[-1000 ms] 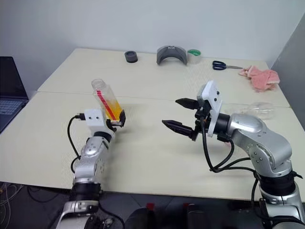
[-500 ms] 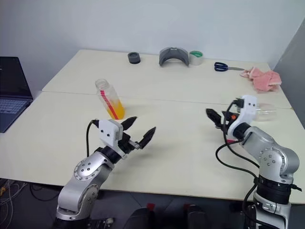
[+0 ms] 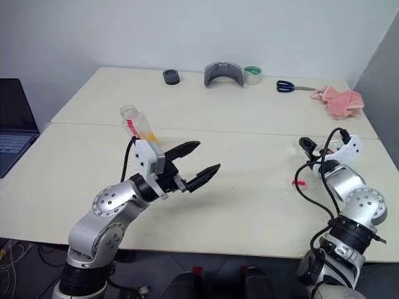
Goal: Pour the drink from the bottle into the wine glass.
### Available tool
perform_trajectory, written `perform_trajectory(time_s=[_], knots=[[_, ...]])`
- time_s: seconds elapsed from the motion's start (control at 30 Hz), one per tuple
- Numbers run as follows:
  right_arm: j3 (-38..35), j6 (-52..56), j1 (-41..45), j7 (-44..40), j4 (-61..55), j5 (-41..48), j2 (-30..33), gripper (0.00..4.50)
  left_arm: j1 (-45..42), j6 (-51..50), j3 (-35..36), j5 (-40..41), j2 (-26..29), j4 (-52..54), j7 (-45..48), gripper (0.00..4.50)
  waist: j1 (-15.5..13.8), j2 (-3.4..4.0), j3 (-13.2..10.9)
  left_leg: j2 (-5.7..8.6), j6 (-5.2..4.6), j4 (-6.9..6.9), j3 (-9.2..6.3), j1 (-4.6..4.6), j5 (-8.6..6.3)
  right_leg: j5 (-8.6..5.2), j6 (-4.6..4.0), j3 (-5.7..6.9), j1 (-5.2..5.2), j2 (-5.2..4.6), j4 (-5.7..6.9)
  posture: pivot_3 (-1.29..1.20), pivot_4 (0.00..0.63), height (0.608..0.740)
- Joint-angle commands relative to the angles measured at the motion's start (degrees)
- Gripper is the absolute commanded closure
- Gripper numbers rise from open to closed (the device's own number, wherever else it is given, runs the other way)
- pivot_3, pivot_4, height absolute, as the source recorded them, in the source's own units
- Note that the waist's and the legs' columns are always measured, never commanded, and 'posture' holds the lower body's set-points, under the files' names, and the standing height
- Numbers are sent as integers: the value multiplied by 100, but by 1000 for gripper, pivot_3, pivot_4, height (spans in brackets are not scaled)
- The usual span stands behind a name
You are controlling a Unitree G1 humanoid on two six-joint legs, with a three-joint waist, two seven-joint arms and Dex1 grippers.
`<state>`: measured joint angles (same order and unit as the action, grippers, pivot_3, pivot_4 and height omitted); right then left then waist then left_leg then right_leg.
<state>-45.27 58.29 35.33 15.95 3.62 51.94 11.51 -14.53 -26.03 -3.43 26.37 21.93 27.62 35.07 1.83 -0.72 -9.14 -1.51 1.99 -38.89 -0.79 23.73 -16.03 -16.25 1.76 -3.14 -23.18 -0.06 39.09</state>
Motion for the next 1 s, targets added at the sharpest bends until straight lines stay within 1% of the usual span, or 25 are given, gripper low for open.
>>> perform_trajectory(time_s=[0.03,0.27,0.43,0.7,1.0], knots=[[-145,-485,239,55,415,71,68,0,-168,22,-8,159,35,51,177,10,1,0,0,0,0,0,1,0,0,0,0,-3,0,1,-1,0,150,740],[59,-1324,645,-236,1606,-223,279,0,-439,-9,-73,182,38,-217,352,10,6,1,-1,-1,-1,5,31,-15,0,0,0,-41,-2,8,0,0,150,740],[133,-2110,967,-419,2514,-475,358,0,-450,-56,-135,233,75,-307,534,10,20,1,-1,-5,-2,13,81,-31,-1,0,1,-67,-2,15,0,0,150,740],[180,-3086,1415,-711,4034,-765,643,0,-527,-107,-115,218,111,-387,622,10,21,0,-1,-8,-3,13,96,-38,-2,2,4,-86,0,15,-2,0,150,740],[147,-3628,1772,-794,5030,-797,585,0,-577,-73,-142,107,212,-482,660,10,44,-5,2,-10,-4,13,95,-49,-2,4,7,-95,6,21,-2,0,150,740]])
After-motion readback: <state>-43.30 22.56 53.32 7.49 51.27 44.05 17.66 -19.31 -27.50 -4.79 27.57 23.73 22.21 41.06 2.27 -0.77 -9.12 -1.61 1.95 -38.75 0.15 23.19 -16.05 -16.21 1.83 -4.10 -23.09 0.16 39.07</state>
